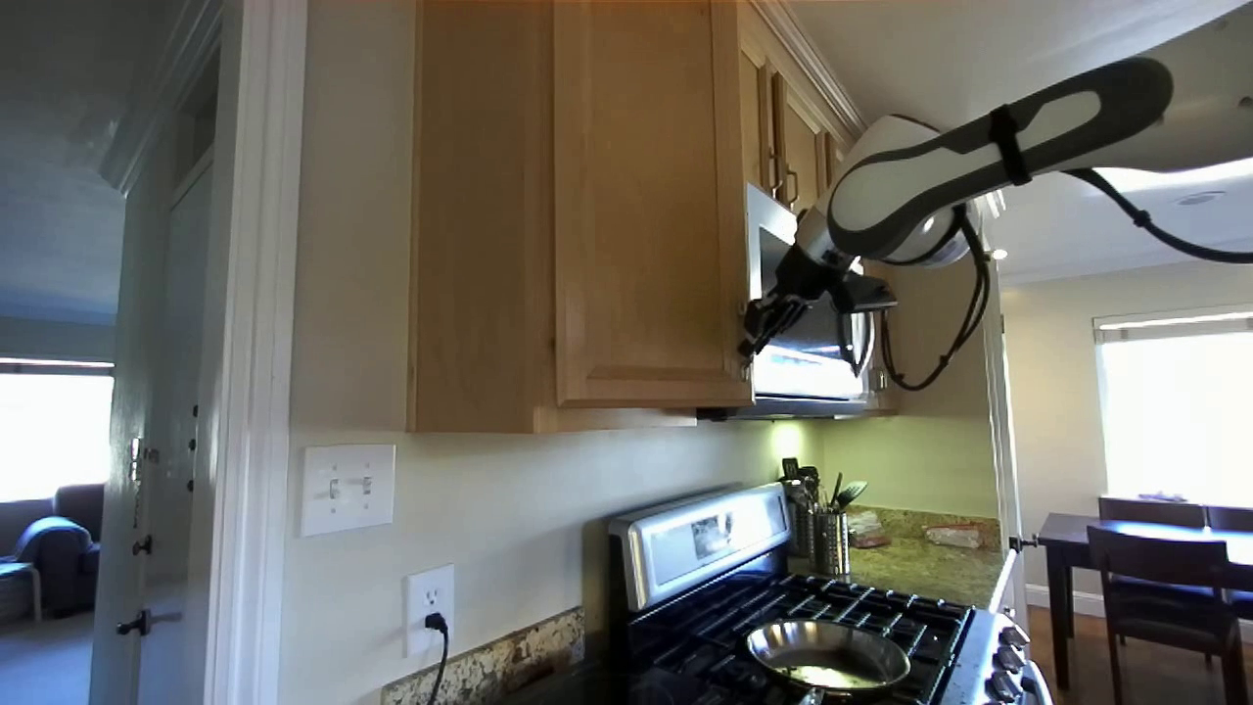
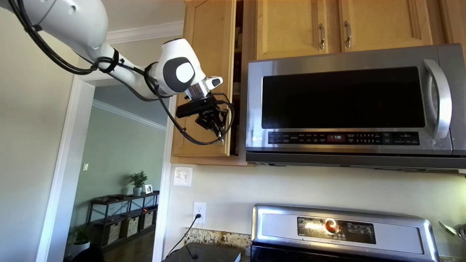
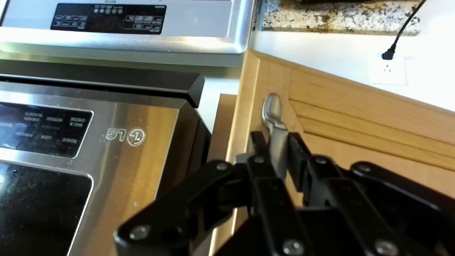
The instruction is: Open the left cupboard door
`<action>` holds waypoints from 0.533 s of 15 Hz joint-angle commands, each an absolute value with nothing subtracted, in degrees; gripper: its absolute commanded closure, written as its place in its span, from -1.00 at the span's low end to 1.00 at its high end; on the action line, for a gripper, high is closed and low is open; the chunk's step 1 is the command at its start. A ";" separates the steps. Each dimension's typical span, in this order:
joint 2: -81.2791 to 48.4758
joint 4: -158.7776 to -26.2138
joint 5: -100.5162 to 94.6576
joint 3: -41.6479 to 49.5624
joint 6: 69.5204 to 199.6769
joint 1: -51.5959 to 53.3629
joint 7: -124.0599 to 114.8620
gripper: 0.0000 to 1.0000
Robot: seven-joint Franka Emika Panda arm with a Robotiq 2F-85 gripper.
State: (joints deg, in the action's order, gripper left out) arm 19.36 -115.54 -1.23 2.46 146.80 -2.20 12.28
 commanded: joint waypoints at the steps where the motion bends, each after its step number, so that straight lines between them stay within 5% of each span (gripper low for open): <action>1: 26.36 -121.74 -1.50 -0.25 145.36 2.42 14.11 0.83; 8: 37.71 -128.27 -1.48 -1.83 137.59 4.98 14.03 0.84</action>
